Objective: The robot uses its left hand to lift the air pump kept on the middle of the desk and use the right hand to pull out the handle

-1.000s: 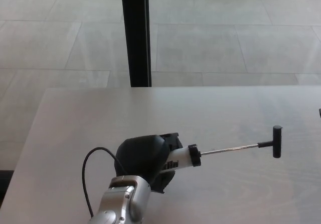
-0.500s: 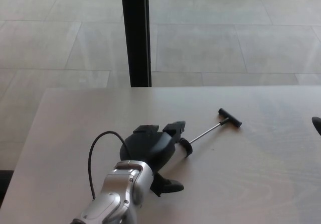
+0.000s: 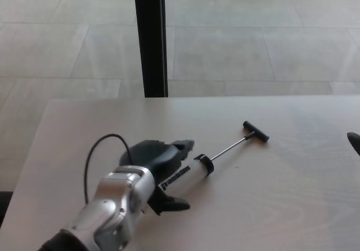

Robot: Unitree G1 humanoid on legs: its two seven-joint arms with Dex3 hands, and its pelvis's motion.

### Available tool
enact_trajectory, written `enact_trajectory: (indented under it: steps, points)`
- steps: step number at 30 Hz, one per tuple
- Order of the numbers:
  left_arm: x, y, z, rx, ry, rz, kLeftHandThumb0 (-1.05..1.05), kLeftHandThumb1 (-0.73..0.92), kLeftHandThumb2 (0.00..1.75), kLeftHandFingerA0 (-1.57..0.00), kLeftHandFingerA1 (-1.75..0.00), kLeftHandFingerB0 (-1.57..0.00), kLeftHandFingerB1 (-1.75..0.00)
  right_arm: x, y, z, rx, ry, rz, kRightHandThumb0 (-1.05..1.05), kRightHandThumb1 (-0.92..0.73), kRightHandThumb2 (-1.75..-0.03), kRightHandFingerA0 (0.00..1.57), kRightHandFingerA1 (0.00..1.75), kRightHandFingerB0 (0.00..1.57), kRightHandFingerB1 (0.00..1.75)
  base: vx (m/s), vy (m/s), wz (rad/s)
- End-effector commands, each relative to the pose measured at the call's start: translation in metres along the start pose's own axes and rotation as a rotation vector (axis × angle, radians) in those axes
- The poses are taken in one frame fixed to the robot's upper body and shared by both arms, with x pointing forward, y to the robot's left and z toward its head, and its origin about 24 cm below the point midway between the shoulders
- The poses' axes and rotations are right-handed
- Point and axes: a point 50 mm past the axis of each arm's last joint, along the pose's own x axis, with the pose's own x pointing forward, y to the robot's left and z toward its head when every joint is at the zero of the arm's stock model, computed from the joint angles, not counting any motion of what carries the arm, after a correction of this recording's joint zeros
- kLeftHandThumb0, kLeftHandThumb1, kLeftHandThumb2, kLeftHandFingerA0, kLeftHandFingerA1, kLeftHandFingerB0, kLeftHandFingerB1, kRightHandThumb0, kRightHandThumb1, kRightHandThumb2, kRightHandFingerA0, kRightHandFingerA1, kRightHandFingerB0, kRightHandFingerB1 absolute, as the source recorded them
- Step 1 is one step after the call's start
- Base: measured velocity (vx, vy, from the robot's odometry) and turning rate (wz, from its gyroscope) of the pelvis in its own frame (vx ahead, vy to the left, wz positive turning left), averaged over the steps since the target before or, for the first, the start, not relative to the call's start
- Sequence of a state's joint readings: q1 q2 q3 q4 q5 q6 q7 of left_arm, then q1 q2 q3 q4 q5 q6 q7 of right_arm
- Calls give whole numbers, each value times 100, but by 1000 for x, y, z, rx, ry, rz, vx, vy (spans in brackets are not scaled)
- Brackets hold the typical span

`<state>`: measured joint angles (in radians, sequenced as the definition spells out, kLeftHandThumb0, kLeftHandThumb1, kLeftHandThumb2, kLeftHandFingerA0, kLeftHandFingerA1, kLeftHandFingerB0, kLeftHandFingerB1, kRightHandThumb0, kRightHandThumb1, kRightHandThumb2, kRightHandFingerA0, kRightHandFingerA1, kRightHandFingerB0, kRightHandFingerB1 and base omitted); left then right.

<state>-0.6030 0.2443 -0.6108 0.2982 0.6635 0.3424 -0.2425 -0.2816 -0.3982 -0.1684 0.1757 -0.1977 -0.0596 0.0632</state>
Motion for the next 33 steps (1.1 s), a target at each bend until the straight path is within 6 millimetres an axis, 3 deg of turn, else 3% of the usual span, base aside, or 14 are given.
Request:
enact_trajectory:
  steps: [1,3,4,8,10,14,17,21,22,23,25,29,30,33]
  points:
    - [-45,67,-53,-517,-230,202,-102,71,103,0,-16,0,0,-8,-29,-12,54,83,-131,-83,-61,-96,6,47,9,39,0,0,0]
    - [-76,110,-82,-733,-250,316,-105,70,106,0,-15,0,-1,-13,-43,-20,42,108,-134,-87,-80,-65,7,35,16,25,0,0,0]
    - [-87,122,-94,-789,-236,367,-104,76,106,0,-12,0,0,-16,-49,-23,23,128,-136,-91,-66,-106,6,27,10,30,0,0,0]
    - [-136,157,-134,-856,-232,531,-105,79,113,0,-14,0,-3,-26,-71,-34,-17,153,-160,-88,-67,-108,1,29,12,30,0,0,0]
    - [-169,166,-169,-966,-195,690,-94,78,107,0,-11,0,-6,-35,-89,-42,-4,177,-204,-86,-81,-66,3,34,15,25,0,0,0]
    - [-216,161,-210,-1088,-155,840,-96,79,105,0,-11,0,0,-51,-119,-54,-51,215,-254,-94,-71,-108,0,29,10,26,0,0,0]
    - [-292,108,-269,-1220,91,986,-83,69,99,0,-20,0,-11,-89,-178,-72,-93,326,-429,-39,-41,-104,7,57,0,50,0,0,0]
    - [-341,53,-297,-1331,335,1043,-81,61,94,0,-21,-3,-19,-126,-217,-85,-193,472,-529,-87,-85,-66,7,50,13,31,0,0,0]
    - [-360,31,-303,-1340,433,1070,-84,68,99,0,-21,-2,-19,-140,-230,-88,-206,535,-565,-86,-65,-105,4,44,10,39,0,0,0]
    - [-369,20,-307,-1351,485,1080,-82,66,97,0,-22,0,-18,-148,-236,-90,-211,557,-586,-83,-85,-67,5,46,13,31,0,0,0]
    - [-388,-5,-313,-1396,601,1105,-85,67,98,0,-22,-2,-22,-167,-249,-96,-235,614,-653,-83,-66,-104,4,49,8,45,0,0,0]
    - [-427,-60,-314,-1463,816,1207,-82,60,96,0,-32,0,-27,-207,-265,-103,-207,698,-744,-91,-83,-65,5,51,14,36,0,0,0]
    - [-445,-81,-310,-1476,934,1225,-83,60,96,-1,-34,-4,-29,-226,-267,-109,-205,749,-790,-40,-34,-101,4,55,0,50,0,0,0]
    - [-461,-123,-298,-1573,1125,1309,-72,75,62,-7,-33,-11,-27,-267,-260,-122,-148,820,-906,-38,-43,-105,6,55,0,49,0,0,0]
